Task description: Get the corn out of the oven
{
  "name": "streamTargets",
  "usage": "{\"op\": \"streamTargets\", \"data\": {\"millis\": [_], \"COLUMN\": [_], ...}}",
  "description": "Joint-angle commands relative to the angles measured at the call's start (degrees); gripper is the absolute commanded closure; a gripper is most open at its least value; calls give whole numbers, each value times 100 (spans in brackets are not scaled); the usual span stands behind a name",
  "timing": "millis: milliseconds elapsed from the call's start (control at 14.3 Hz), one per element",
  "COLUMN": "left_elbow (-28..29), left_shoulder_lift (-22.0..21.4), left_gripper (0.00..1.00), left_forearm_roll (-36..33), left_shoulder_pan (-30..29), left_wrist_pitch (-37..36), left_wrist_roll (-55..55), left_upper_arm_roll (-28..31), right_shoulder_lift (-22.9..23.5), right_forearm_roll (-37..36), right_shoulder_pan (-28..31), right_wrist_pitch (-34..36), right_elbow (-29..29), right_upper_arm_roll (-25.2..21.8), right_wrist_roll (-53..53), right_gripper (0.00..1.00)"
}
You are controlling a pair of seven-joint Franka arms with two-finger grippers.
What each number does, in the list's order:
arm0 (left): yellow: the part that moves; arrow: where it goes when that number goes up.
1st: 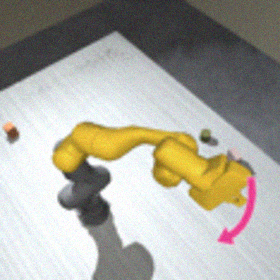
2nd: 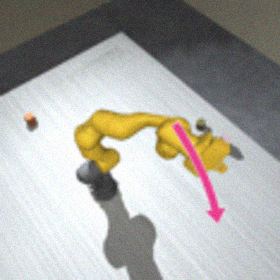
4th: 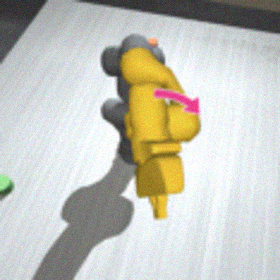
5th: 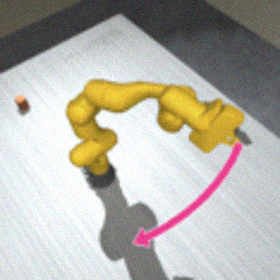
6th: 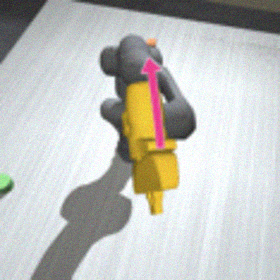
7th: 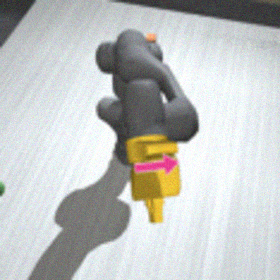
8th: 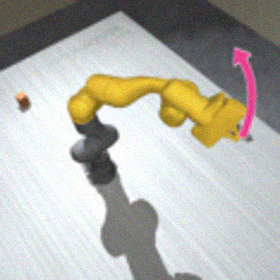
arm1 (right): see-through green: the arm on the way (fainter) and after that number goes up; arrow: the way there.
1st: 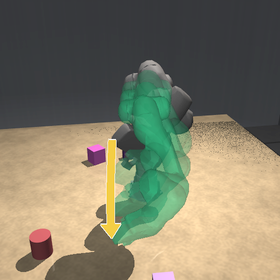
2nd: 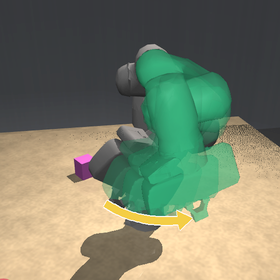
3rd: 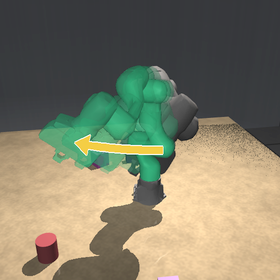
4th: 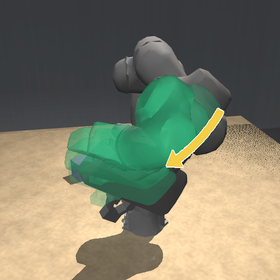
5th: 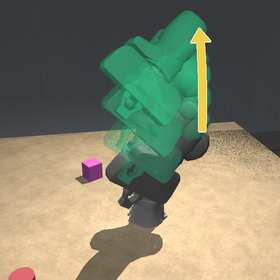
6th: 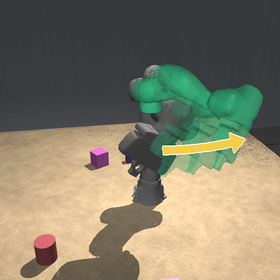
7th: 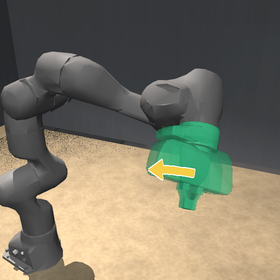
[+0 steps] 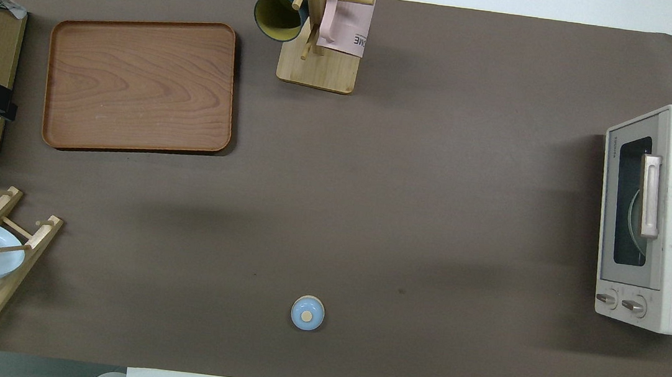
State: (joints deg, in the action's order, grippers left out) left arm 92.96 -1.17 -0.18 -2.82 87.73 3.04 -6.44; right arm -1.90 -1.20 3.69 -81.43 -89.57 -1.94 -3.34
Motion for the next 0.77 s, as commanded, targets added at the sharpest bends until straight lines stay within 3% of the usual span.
{"op": "streamTargets", "data": {"millis": [0,70,209,698], "left_elbow": [47,47,47,47], "left_shoulder_lift": [-42,-42,-42,-42], "left_gripper": [0,0,0,0], "left_forearm_roll": [-78,-78,-78,-78], "left_shoulder_pan": [-52,-52,-52,-52], "left_wrist_pitch": [-63,-63,-63,-63], "left_wrist_roll": [39,39,39,39], "left_upper_arm_roll": [-24,-24,-24,-24], "right_shoulder_lift": [-291,-423,-373,287], "right_forearm_roll": [-3,-99,-328,-856], "right_shoulder_pan": [0,0,53,158], "right_wrist_pitch": [-520,-984,-1401,-1946], "right_elbow": [-629,-1032,-1334,-1458], "right_upper_arm_roll": [10,10,10,1], "right_wrist_roll": [-105,-123,-115,192], "right_gripper": [95,100,100,100]}}
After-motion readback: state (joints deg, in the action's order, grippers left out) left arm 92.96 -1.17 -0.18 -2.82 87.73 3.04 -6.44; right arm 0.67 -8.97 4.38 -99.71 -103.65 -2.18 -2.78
